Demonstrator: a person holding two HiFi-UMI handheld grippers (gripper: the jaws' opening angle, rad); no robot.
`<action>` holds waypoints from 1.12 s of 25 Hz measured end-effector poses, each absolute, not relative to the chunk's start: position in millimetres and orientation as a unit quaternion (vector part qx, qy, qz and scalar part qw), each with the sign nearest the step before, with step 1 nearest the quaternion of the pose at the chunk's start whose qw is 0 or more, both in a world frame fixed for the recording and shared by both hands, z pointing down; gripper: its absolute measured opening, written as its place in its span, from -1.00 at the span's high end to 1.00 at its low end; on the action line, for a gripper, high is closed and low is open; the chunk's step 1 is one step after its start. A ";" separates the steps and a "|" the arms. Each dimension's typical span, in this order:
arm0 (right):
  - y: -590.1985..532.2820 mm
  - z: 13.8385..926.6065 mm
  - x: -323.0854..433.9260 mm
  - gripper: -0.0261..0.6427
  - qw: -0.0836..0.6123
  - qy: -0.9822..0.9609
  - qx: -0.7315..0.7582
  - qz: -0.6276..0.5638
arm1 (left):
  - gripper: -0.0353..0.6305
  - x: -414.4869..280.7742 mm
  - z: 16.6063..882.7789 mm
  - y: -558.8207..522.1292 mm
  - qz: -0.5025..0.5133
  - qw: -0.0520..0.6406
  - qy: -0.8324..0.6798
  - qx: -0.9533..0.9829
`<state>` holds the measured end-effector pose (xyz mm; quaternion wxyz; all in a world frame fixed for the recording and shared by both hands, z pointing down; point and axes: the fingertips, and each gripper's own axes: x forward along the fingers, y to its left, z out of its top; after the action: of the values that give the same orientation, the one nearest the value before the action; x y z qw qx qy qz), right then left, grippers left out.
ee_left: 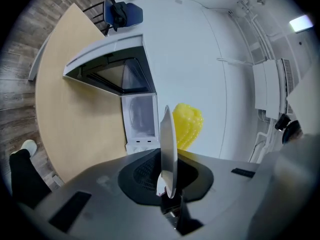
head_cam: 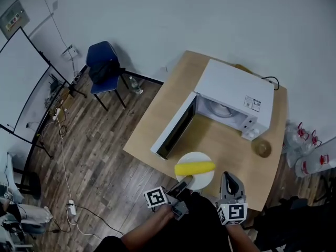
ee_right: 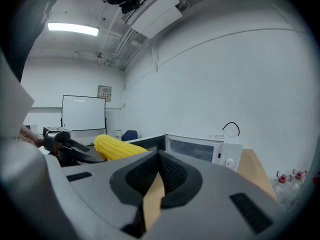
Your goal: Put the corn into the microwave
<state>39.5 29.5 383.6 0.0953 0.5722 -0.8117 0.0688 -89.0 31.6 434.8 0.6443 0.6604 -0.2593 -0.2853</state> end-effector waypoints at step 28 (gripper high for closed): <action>-132.6 442.7 110.4 0.74 0.108 -0.805 0.571 0.120 | 0.81 -0.5 493.6 -157.9 -0.269 0.654 -0.264 0.656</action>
<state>110.4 -132.6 442.7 0.1084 0.5709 -0.8050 0.1195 -0.5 -157.9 493.6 0.6544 0.6559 -0.2636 -0.2685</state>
